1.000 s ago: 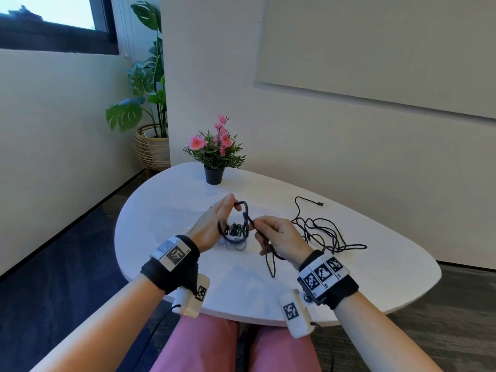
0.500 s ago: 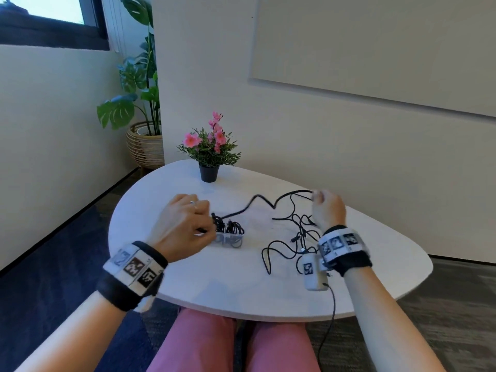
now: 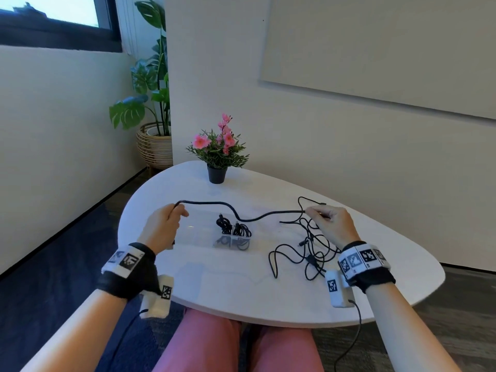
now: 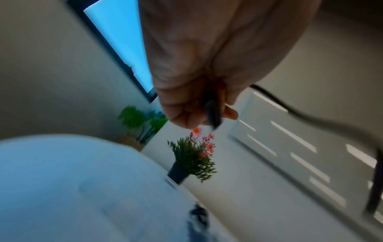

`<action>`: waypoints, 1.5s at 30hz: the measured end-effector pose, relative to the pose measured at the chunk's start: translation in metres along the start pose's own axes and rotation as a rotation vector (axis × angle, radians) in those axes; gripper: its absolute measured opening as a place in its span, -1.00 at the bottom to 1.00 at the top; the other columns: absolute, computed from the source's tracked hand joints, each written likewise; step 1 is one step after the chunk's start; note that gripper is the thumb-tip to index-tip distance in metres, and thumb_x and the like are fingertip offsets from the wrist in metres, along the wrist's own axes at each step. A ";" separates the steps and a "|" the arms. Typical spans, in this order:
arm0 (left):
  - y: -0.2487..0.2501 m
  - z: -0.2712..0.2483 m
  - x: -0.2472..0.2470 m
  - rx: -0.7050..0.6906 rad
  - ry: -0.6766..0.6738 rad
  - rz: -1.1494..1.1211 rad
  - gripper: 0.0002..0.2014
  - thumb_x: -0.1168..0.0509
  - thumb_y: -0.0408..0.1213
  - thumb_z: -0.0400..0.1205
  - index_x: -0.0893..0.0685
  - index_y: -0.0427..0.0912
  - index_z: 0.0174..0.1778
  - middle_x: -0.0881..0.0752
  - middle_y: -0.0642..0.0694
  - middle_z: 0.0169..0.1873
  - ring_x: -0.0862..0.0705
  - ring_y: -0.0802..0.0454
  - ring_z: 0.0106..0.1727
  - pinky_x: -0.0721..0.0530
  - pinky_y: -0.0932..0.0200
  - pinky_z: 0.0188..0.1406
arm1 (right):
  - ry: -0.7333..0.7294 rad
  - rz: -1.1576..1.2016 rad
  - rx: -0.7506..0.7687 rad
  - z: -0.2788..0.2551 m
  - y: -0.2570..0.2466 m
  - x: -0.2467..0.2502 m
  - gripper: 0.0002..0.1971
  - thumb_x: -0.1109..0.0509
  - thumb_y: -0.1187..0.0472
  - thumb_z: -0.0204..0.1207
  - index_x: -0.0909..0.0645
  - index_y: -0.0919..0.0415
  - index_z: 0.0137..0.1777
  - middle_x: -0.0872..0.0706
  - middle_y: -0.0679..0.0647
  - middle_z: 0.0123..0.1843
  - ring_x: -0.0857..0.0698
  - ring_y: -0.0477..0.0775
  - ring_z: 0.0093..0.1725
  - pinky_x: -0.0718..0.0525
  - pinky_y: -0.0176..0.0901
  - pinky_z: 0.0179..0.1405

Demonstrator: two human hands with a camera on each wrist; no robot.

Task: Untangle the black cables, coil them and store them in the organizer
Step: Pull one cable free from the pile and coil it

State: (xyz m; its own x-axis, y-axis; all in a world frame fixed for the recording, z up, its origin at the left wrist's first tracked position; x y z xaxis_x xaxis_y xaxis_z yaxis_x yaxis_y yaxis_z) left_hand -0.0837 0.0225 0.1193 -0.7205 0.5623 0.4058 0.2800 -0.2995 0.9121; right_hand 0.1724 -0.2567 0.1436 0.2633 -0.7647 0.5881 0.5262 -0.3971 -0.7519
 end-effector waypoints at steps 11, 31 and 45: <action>0.053 -0.012 -0.005 -0.069 -0.165 -1.262 -0.63 0.09 -0.10 0.77 -0.48 -0.08 -0.27 -0.66 -0.20 0.30 -0.63 -0.09 0.35 -0.61 -0.09 0.23 | -0.319 -0.117 0.046 -0.027 0.002 -0.031 -0.82 -0.44 0.06 0.52 -0.72 -0.20 -0.30 -0.75 -0.31 -0.28 -0.71 -0.32 -0.18 -0.63 -0.27 -0.08; 0.041 -0.015 -0.032 -0.340 -0.163 0.435 -0.37 0.01 0.38 0.53 -0.44 -0.13 0.19 -0.70 -0.02 -0.15 -0.60 -0.03 -0.17 -0.46 0.08 -0.17 | -0.332 0.236 0.273 -0.030 -0.086 0.017 -0.92 -0.54 0.29 0.36 -0.79 0.32 -0.22 -0.78 -0.16 -0.44 -0.70 -0.30 -0.40 -0.59 -0.52 -0.30; 0.069 -0.034 -0.056 -0.216 -0.534 -0.369 -0.68 -0.05 -0.26 0.76 -0.55 -0.19 -0.30 -0.64 -0.10 -0.34 -0.68 0.19 -0.27 -0.68 0.11 -0.02 | 0.017 0.433 0.197 -0.014 -0.062 0.016 -0.93 -0.53 0.26 0.38 -0.77 0.16 -0.32 -0.77 -0.19 -0.44 -0.70 -0.27 -0.33 -0.60 -0.51 -0.14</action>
State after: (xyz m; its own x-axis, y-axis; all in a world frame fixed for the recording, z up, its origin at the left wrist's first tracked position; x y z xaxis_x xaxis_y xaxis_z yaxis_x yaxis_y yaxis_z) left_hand -0.0452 -0.0561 0.1576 -0.3172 0.9437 0.0940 -0.0969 -0.1308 0.9867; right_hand 0.1328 -0.2514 0.1957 0.4798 -0.8477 0.2265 0.5146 0.0628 -0.8551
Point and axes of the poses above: each hand's wrist, its own z-axis towards the middle knuckle, its own x-axis out of the back of the hand, y = z × x, the point moved 3 cm from there along z, towards the middle knuckle
